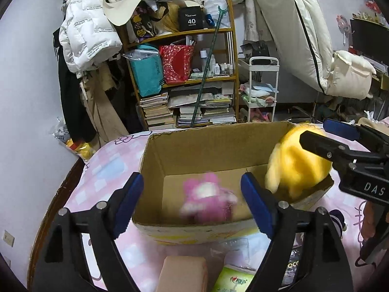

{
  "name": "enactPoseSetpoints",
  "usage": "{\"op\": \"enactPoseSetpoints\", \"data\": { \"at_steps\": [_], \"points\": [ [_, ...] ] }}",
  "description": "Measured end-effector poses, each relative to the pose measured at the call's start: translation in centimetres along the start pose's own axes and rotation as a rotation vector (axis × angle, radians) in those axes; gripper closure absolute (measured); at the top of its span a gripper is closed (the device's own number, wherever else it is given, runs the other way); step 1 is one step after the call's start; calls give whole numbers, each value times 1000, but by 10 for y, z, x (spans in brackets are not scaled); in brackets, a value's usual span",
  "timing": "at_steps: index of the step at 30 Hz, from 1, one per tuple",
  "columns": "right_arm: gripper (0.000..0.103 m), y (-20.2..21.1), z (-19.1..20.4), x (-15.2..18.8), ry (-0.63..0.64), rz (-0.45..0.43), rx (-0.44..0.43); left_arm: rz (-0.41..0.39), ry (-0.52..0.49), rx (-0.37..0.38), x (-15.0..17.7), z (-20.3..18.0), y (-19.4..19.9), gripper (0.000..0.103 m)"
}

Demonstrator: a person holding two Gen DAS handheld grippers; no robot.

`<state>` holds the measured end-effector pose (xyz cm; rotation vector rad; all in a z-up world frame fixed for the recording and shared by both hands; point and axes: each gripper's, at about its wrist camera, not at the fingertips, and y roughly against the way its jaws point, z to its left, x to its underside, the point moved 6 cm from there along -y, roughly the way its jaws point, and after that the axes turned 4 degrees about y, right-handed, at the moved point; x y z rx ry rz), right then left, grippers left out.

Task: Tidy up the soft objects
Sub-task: 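Open left tool over box while right tool releases yellow dog inside, then grasp roll cake plush with left tool while right tool grasps purple doll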

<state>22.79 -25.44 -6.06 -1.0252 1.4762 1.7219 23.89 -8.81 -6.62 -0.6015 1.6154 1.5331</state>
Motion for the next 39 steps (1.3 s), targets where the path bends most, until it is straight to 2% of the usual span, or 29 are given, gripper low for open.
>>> {"op": "enactPoseSetpoints", "data": {
  "at_steps": [1, 2, 4, 6, 14, 18, 26, 29, 39],
  "points": [
    [18, 4, 0, -1, 2, -8, 5, 5, 4, 1, 1, 1, 1, 21],
    [8, 7, 0, -2, 3, -15, 11, 12, 8, 0, 2, 2, 2, 20],
    [3, 16, 1, -5, 2, -43, 22, 20, 16, -12, 3, 4, 4, 7],
    [0, 23, 1, -6, 0, -55, 23, 11, 24, -34, 3, 5, 9, 7],
    [0, 49, 4, -3, 8, -44, 41, 48, 22, -49, 12, 9, 28, 7],
    [0, 62, 7, 1, 16, -42, 42, 94, 3, -77, 22, 15, 38, 7],
    [0, 85, 10, 9, 0, -36, 43, 167, -1, -87, 47, 23, 58, 7],
    [0, 90, 9, 17, -12, -21, 43, 185, 7, -71, 53, 25, 62, 7],
    [0, 94, 4, 47, -54, 51, 59, 235, 9, -109, 73, 31, 67, 7]
  ]
}}
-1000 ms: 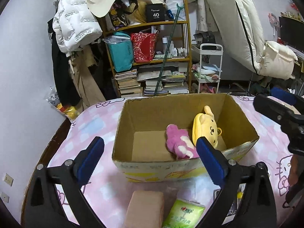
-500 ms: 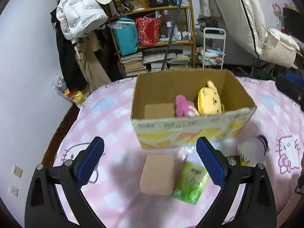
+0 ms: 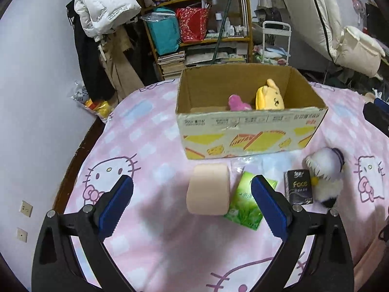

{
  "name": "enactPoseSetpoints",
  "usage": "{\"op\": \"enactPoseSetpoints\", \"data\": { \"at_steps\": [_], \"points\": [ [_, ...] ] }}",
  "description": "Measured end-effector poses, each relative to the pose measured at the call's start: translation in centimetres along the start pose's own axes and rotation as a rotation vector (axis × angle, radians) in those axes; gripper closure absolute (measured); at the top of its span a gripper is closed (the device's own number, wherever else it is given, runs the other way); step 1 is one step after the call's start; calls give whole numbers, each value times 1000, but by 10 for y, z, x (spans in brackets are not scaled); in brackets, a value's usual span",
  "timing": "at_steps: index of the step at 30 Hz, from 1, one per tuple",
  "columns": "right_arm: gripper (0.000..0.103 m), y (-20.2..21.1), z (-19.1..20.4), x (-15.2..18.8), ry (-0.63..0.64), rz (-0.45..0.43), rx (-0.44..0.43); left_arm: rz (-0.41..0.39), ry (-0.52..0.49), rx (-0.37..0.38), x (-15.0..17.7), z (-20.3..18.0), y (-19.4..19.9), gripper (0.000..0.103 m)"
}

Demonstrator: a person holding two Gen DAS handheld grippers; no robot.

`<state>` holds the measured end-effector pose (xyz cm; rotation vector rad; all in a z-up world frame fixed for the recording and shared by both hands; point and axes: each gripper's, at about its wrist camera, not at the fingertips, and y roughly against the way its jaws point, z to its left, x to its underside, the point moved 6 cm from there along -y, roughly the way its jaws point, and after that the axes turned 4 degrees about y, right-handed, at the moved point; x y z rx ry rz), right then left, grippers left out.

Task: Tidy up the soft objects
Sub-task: 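Grasp roll cake plush with left tool while right tool grasps purple doll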

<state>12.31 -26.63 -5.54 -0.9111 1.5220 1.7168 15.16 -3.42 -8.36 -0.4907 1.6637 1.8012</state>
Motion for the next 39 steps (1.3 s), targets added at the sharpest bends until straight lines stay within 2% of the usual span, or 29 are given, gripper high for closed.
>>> {"op": "enactPoseSetpoints", "data": {
  "at_steps": [17, 23, 31, 39],
  "points": [
    [0, -65, -13, 40, -38, 228, 34, 82, 25, 11, 4, -6, -50, 7],
    [0, -78, -11, 44, -12, 257, 42, 146, 30, 5, 10, -5, -70, 7],
    [0, -99, -22, 64, -69, 370, 48, 230, 33, 14, 18, -5, -92, 7],
    [0, -117, -34, 88, -155, 483, 55, 252, 45, 21, 21, -5, -105, 7]
  ]
}}
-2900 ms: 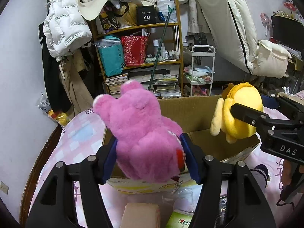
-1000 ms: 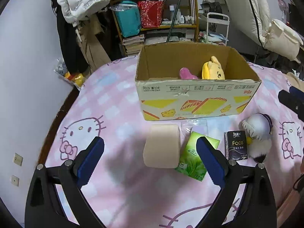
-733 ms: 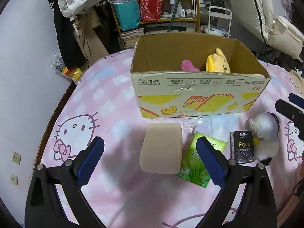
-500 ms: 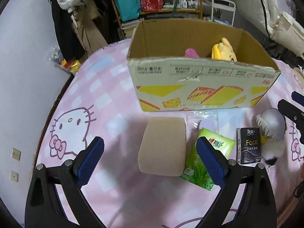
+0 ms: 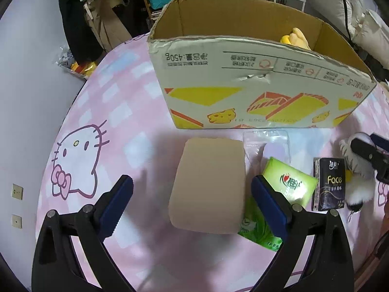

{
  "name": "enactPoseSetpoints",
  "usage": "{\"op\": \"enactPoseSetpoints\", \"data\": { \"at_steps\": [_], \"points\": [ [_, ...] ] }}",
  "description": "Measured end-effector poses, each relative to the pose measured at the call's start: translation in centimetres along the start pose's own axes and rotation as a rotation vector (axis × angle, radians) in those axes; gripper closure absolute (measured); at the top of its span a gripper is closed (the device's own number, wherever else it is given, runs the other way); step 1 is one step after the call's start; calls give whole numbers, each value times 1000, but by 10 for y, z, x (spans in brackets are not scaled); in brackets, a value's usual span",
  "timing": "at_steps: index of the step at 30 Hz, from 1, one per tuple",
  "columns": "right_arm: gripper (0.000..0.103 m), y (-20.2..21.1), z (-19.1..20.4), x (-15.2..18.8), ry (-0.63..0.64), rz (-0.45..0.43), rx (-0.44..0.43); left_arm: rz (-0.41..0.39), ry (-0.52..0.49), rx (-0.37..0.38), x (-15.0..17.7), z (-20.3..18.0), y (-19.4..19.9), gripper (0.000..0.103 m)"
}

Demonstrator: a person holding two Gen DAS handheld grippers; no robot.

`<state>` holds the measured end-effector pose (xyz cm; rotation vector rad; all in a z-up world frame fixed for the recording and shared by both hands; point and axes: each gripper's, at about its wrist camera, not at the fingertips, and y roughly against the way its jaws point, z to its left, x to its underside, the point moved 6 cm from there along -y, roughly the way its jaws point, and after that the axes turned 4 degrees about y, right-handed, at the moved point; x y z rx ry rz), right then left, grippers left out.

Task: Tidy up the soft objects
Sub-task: 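Grasp roll cake plush with left tool while right tool grasps purple doll, then lift roll cake with left tool while right tool carries purple doll to box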

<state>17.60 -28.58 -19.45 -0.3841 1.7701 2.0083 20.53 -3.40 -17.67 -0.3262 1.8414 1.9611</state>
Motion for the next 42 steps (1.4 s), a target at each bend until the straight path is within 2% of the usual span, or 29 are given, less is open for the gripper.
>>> {"op": "enactPoseSetpoints", "data": {
  "at_steps": [2, 4, 5, 7, 9, 12, 19, 25, 34, 42],
  "points": [
    [0, -4, -1, 2, -19, 17, -13, 3, 21, 15, 0, 2, -2, 9],
    [0, -5, -2, 2, -28, 17, -22, 12, 27, 29, 1, 3, -4, 25],
    [0, -6, -4, 2, -33, 19, -25, 20, 29, 56, 2, 1, -5, 29],
    [0, -8, -6, 3, -49, 30, -29, 28, 39, 99, 3, -1, -5, 46],
    [0, -11, -7, 4, -51, 40, -30, 40, 51, 137, 3, -3, -4, 52],
    [0, -14, -8, 5, -47, 50, -27, 26, 45, 128, 4, -5, -1, 57],
    [2, -12, -7, 6, -44, 55, -37, -5, 55, 97, 12, -5, 12, 58],
    [6, -1, -6, 8, -61, 28, -55, -46, 72, 108, 19, -4, 32, 58],
    [7, 15, -4, 14, -52, -6, -67, -52, 82, 95, 28, -1, 41, 58],
    [7, 41, 7, 7, -17, -111, -80, -104, 92, 89, 27, 3, 54, 58]
  ]
}}
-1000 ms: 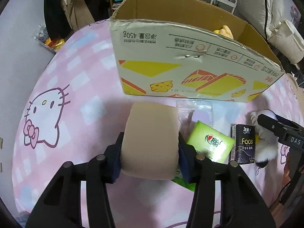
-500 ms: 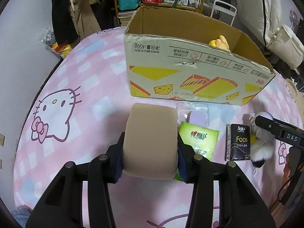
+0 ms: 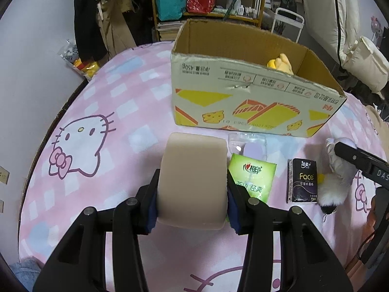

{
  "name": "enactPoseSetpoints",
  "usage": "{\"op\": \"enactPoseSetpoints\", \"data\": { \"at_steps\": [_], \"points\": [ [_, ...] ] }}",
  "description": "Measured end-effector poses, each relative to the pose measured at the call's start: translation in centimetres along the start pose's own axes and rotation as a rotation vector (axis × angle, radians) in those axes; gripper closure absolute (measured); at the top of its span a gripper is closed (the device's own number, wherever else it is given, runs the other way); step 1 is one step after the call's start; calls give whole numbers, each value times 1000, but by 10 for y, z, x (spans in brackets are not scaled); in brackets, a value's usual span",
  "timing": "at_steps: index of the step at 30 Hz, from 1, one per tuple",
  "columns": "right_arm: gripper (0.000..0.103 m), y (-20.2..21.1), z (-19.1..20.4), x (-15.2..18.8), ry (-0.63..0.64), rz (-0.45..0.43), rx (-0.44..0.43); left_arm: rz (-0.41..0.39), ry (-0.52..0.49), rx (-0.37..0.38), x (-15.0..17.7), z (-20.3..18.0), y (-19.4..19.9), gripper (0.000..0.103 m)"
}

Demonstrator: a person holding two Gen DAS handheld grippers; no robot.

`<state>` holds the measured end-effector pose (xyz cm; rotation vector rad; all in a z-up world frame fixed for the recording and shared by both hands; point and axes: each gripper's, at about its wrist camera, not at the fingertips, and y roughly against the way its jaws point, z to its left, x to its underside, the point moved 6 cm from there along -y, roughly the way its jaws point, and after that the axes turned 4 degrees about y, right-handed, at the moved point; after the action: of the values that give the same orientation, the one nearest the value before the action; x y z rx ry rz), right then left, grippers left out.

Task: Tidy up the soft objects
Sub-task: 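Lift roll cake with left tool while right tool carries purple doll to box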

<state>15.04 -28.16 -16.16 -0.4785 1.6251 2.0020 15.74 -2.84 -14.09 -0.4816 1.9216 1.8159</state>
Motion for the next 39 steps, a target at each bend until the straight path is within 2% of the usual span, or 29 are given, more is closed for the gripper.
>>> {"op": "enactPoseSetpoints", "data": {
  "at_steps": [3, 8, 14, 20, 33, 36, 39],
  "points": [
    [7, 14, 5, -7, 21, -64, -6, -32, -1, -3, -1, 0, 8, 58],
    [7, 46, 19, -16, 63, -190, -21, -151, -8, -15, -8, -1, 37, 58],
    [7, 84, 33, -30, 133, -329, -27, -286, -29, 34, -21, -7, 81, 58],
    [7, 98, 48, -45, 160, -378, -54, -419, -62, 17, -47, -10, 124, 58],
    [6, 145, 72, -113, 259, -540, -75, -581, -95, 48, -109, -35, 174, 59],
    [6, 156, 79, -130, 291, -582, -70, -616, -119, 51, -128, -44, 180, 59],
    [6, 164, 84, -142, 309, -614, -74, -636, -102, 59, -142, -47, 180, 59]
  ]
}}
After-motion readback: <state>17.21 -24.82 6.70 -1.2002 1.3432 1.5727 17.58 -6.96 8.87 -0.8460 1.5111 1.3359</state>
